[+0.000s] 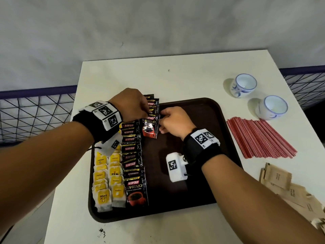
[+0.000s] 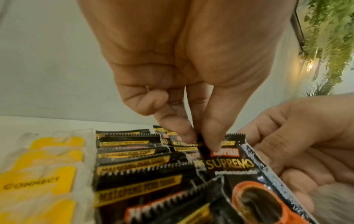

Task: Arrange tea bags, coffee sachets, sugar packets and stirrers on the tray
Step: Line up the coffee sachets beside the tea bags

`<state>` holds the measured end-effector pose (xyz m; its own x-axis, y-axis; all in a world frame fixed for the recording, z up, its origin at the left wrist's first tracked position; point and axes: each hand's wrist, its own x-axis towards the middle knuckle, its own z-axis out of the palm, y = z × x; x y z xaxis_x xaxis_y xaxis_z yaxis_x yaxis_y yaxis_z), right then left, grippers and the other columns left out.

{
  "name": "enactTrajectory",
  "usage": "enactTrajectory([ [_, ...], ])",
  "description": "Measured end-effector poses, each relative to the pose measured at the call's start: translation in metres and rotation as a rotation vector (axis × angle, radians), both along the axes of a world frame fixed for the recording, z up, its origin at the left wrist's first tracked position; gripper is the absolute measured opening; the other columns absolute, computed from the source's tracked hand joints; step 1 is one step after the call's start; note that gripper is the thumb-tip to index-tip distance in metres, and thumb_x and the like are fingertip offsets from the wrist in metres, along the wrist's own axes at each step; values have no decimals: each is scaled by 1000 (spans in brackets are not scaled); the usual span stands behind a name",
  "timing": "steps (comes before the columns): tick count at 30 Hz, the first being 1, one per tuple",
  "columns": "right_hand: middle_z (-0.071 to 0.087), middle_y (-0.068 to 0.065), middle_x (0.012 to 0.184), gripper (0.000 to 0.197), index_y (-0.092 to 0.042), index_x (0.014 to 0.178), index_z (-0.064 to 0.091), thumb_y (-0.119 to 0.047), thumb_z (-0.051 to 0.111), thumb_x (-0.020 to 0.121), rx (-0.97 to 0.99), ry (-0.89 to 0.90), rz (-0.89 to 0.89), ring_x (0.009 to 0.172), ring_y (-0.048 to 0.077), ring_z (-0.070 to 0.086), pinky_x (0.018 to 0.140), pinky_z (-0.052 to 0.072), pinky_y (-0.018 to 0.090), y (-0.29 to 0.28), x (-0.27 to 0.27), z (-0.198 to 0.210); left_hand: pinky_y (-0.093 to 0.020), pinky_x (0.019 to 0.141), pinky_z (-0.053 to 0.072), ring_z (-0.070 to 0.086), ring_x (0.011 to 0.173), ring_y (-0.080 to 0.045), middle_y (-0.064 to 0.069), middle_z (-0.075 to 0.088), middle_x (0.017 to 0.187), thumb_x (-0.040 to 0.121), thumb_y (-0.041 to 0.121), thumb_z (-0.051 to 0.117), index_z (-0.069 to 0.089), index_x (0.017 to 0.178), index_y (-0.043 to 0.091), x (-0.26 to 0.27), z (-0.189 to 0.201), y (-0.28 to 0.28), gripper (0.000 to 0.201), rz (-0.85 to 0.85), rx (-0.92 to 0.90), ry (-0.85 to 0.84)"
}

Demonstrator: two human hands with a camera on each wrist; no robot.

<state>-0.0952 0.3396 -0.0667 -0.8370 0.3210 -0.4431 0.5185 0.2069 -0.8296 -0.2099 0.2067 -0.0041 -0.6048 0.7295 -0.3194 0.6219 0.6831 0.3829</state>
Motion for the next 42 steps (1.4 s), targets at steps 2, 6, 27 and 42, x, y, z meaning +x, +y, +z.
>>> enactTrajectory([
  [2,73,22,77,22,5,103,65,6,52,86,18,9,19,74,37,74,77,61,52,-2,-2,0,-19,69,44,60,78,-2,18,67,78,80,25,75,77,87,29,-1,-3,-1,8,14,-7,16],
  [6,74,20,81,27,-10,94,68,6,48,83,28,12,23,71,32,74,76,62,50,-7,-3,-3,-26,73,50,62,83,-9,11,70,86,81,25,72,77,89,29,-1,-7,-2,11,33,-31,74],
  [27,71,5,88,38,-6,128,61,-8,56,91,89,33,-48,79,19,71,74,60,36,8,35,16,-27,70,40,52,83,-14,11,53,83,82,26,66,73,94,26,2,-15,-4,14,91,-13,189],
  [42,66,-14,98,32,-29,105,72,-29,85,76,155,-259,190,83,-7,60,76,44,13,4,328,52,-31,68,53,59,70,-8,14,59,76,78,44,69,70,84,29,215,-3,-36,16,-223,96,-71],
])
